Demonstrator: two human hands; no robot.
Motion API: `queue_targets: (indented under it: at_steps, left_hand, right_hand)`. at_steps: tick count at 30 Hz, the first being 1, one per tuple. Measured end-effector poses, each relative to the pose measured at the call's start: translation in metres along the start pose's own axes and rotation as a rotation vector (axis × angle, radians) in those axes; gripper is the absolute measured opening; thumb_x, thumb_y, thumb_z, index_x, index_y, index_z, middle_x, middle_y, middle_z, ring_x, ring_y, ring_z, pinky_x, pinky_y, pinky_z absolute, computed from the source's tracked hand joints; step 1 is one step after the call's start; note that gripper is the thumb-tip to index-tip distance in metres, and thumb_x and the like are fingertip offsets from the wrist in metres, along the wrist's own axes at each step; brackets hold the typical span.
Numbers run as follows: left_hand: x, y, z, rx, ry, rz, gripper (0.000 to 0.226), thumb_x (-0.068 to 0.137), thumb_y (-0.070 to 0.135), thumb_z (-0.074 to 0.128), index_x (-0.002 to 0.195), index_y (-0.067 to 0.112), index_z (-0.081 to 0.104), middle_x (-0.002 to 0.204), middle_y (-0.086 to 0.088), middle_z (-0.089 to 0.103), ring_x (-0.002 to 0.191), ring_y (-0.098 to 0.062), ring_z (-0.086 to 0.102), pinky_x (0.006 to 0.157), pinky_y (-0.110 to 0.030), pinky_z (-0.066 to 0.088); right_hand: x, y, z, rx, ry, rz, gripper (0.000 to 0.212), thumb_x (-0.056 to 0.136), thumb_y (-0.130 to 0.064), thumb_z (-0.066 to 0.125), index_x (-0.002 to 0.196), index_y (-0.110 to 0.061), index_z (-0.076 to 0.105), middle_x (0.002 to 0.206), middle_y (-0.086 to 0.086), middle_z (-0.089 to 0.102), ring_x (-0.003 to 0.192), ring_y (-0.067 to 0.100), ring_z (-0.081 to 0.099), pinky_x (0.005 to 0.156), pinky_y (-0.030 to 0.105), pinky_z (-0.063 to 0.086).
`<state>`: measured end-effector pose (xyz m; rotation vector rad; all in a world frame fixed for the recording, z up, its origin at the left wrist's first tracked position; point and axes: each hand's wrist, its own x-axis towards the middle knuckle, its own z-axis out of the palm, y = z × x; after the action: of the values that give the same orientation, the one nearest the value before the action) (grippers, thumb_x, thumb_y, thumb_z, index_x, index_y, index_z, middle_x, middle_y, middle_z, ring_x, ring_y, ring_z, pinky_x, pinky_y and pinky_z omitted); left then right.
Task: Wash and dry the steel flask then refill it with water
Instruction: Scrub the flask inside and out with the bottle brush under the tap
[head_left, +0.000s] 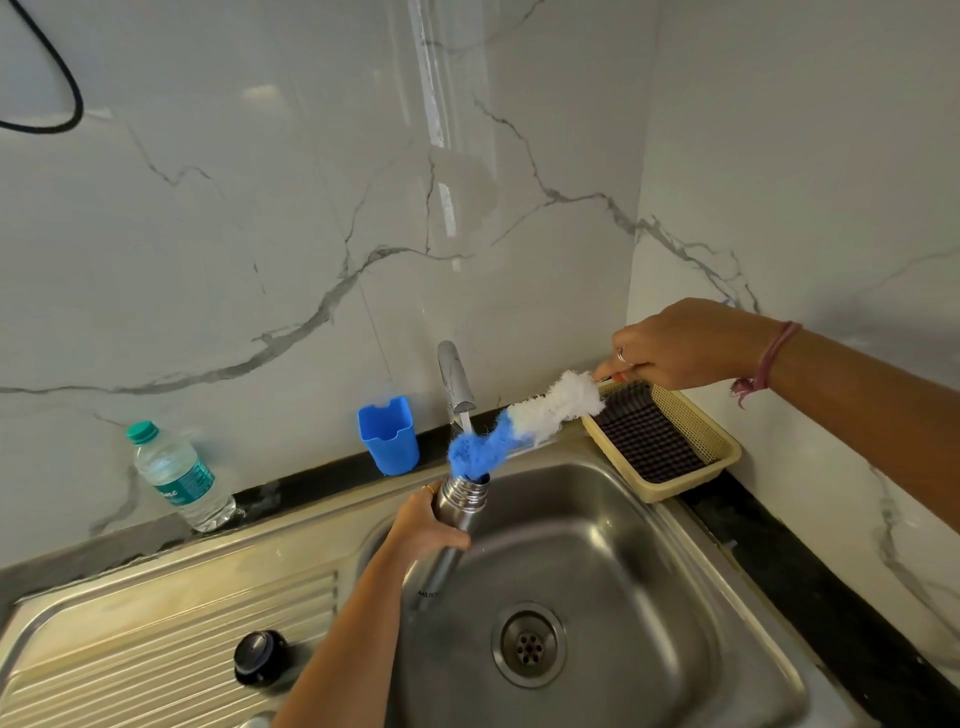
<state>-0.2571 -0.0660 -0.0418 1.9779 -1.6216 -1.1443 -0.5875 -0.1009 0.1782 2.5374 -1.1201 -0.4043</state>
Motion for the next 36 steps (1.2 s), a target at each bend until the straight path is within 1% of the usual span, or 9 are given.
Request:
queue_targets:
  at_steps: [3, 6, 11, 15, 19, 22, 26, 30, 36]
  left_hand:
    - [0.002, 0.003, 0.002, -0.012, 0.011, 0.023, 0.076, 0.06, 0.003, 0.085, 0.125, 0.02, 0.051, 0.103, 0.005, 0.062, 0.092, -0.011, 0.06, 0.072, -0.021, 0.047]
    - [0.003, 0.004, 0.003, 0.008, 0.024, 0.022, 0.079, 0.06, 0.003, 0.086, 0.128, 0.019, 0.049, 0.105, 0.005, 0.06, 0.095, -0.014, 0.059, 0.082, -0.026, 0.048]
    - [0.003, 0.001, 0.008, 0.046, 0.064, 0.049, 0.086, 0.059, 0.006, 0.087, 0.135, 0.017, 0.049, 0.113, 0.002, 0.062, 0.1, -0.015, 0.06, 0.084, -0.026, 0.05]
    - [0.001, 0.002, 0.012, 0.078, 0.07, 0.07, 0.087, 0.059, 0.008, 0.087, 0.136, 0.02, 0.047, 0.109, 0.005, 0.06, 0.096, -0.012, 0.059, 0.078, -0.021, 0.047]
    - [0.004, 0.003, 0.013, 0.124, 0.031, 0.095, 0.091, 0.059, 0.01, 0.086, 0.138, 0.024, 0.044, 0.11, 0.005, 0.061, 0.095, -0.01, 0.06, 0.073, -0.018, 0.046]
    - [0.006, 0.002, 0.015, 0.145, 0.026, 0.081, 0.091, 0.06, 0.011, 0.086, 0.139, 0.025, 0.043, 0.112, 0.005, 0.06, 0.096, -0.011, 0.06, 0.077, -0.019, 0.047]
    - [0.006, -0.005, 0.019, 0.165, 0.025, 0.095, 0.088, 0.059, 0.012, 0.087, 0.136, 0.024, 0.046, 0.109, 0.008, 0.059, 0.094, -0.008, 0.059, 0.074, -0.015, 0.046]
    - [0.005, -0.003, 0.024, 0.151, 0.069, 0.092, 0.091, 0.059, 0.014, 0.087, 0.139, 0.022, 0.044, 0.112, 0.005, 0.06, 0.097, -0.01, 0.059, 0.081, -0.02, 0.049]
    - [0.008, -0.007, 0.022, 0.125, 0.071, 0.095, 0.088, 0.057, 0.014, 0.087, 0.134, 0.026, 0.046, 0.108, 0.008, 0.061, 0.092, -0.006, 0.059, 0.071, -0.015, 0.047]
  right_hand:
    - [0.003, -0.002, -0.001, 0.17, -0.119, 0.022, 0.035, 0.103, -0.04, 0.033, 0.134, -0.046, 0.049, 0.112, -0.014, 0.063, 0.086, 0.004, 0.059, 0.073, 0.023, 0.046]
    - [0.007, -0.001, -0.001, 0.351, -0.192, 0.051, 0.032, 0.102, -0.038, 0.041, 0.129, -0.04, 0.056, 0.091, -0.023, 0.062, 0.061, -0.013, 0.052, 0.06, 0.016, 0.033]
    - [0.018, 0.003, 0.004, 0.498, -0.288, 0.015, 0.03, 0.1, -0.036, 0.045, 0.125, -0.035, 0.063, 0.07, -0.025, 0.063, 0.049, -0.001, 0.045, 0.057, 0.015, 0.033]
    - [0.023, 0.001, -0.007, 0.282, -0.301, -0.066, 0.032, 0.101, -0.037, 0.041, 0.129, -0.039, 0.058, 0.103, -0.027, 0.063, 0.078, 0.0, 0.055, 0.07, 0.017, 0.035]
    - [0.028, -0.01, -0.008, -0.123, -0.143, -0.154, 0.026, 0.102, -0.024, 0.035, 0.103, -0.042, 0.055, 0.068, -0.01, 0.045, 0.055, 0.008, 0.041, 0.052, 0.025, 0.038]
    - [0.035, -0.019, 0.001, -0.318, 0.004, -0.237, 0.035, 0.099, -0.016, 0.034, 0.124, -0.029, 0.056, 0.067, -0.008, 0.03, 0.051, 0.008, 0.034, 0.045, 0.026, 0.031]
    - [0.039, -0.021, 0.006, -0.127, -0.058, -0.24, 0.037, 0.103, -0.027, 0.031, 0.134, -0.035, 0.051, 0.072, -0.014, 0.042, 0.059, 0.006, 0.043, 0.055, 0.023, 0.035]
    - [0.048, -0.009, 0.014, 0.182, -0.281, -0.218, 0.03, 0.101, -0.041, 0.038, 0.117, -0.032, 0.061, 0.098, -0.013, 0.064, 0.086, 0.007, 0.058, 0.078, 0.022, 0.042]
    - [0.046, -0.011, 0.024, -0.081, -0.216, -0.256, 0.018, 0.103, -0.029, 0.034, 0.098, -0.036, 0.05, 0.07, -0.016, 0.043, 0.056, 0.003, 0.037, 0.053, 0.019, 0.027]
